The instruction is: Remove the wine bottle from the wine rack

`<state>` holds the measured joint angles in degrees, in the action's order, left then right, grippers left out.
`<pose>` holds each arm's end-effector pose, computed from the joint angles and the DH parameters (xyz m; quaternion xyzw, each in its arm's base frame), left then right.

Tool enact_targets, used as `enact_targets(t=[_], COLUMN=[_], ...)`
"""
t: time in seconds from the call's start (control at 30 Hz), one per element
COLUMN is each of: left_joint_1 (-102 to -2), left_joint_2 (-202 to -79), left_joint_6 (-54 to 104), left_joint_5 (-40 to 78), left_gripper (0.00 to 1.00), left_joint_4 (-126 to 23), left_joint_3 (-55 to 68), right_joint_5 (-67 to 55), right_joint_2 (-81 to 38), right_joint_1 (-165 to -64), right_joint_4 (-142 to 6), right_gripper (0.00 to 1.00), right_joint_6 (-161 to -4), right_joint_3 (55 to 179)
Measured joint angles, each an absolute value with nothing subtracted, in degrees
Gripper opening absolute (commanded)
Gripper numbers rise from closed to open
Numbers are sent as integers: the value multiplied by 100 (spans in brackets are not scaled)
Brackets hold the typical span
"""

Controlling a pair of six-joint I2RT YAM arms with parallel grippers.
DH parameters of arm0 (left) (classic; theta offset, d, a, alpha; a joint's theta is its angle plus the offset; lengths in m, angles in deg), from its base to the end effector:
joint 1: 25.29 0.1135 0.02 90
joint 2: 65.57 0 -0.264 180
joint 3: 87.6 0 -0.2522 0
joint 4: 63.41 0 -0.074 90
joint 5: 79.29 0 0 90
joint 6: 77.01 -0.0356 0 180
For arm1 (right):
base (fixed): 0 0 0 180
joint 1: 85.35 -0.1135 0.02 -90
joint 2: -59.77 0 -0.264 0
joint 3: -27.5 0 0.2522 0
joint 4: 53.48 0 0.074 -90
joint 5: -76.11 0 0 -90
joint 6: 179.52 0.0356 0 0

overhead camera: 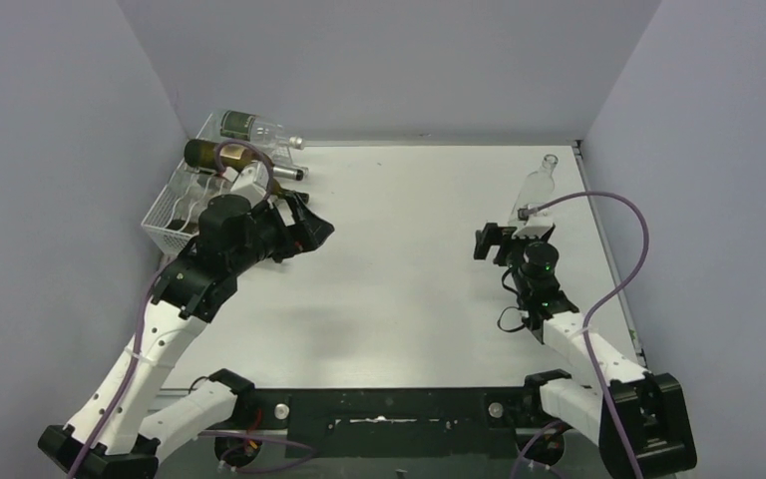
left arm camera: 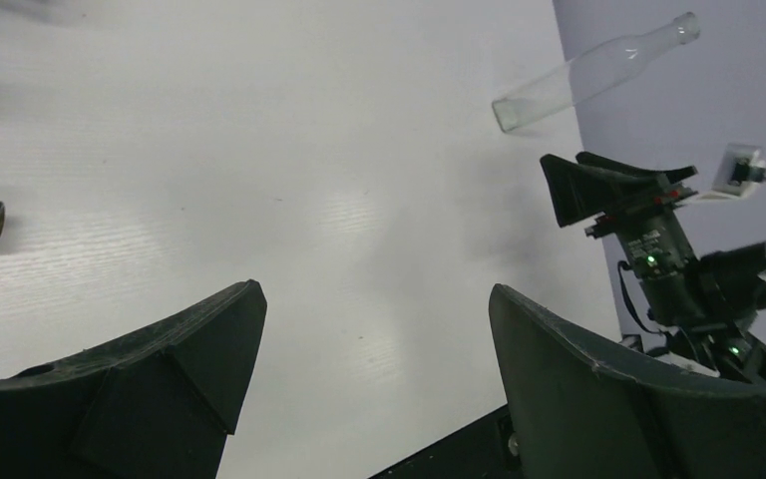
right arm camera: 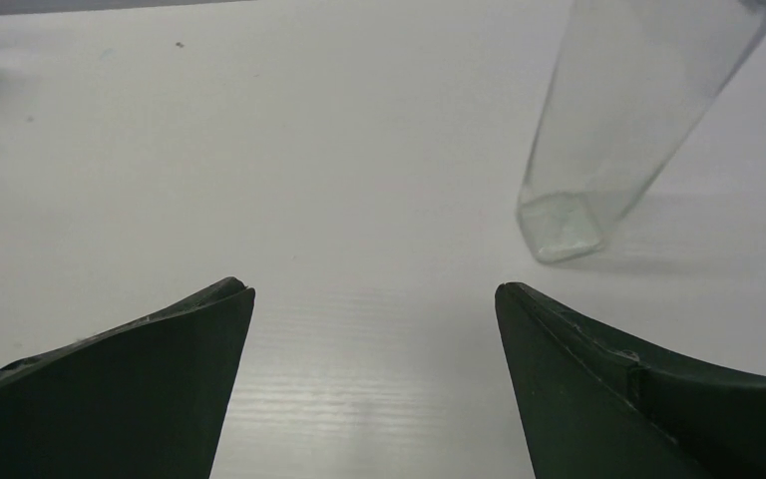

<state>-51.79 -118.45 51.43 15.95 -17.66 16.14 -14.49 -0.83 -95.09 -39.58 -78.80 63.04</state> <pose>0.1716 -0.0892 0.3824 -0.0610 0.8281 -0.3305 0.4486 0.2232 0.0379 0.2155 0.0099 0.7724 0.1088 0.6256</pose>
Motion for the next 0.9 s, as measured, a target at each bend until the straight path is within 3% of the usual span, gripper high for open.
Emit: enact_targets(t=[0.27,0.5,0.6,0.7,0.9], left_joint_1=[-4978,-2526,-1852,-1769,-1833], left_joint_2=[-12162,-12534,-12671,-12859,-13185], left_joint_6=[5331,5446,5571,5781,6347], left_joint_5=[856,1721,1925,2060,1807], left_gripper=[86,85,79,70,68], left_joint_4=[-1335,-1373,-1491,-1753,-2205], left_joint_3=[1789,2230,2243,2248,2337], right_joint_5=[-1132,-804,-874,-1029,-1051], right_joint_2=[559,514,579,815,931], right_joint_1=[-10084,-10145,-10158,-10158,-10158], right_joint_4=[-4764,-5180,-5355,-5643,-6106], right_gripper=[98,98,98,98,98], right_joint_6=[-7965,-7908,-7792,-7694,-7534], right_joint_3=[6256,6535,6669,6736,7091])
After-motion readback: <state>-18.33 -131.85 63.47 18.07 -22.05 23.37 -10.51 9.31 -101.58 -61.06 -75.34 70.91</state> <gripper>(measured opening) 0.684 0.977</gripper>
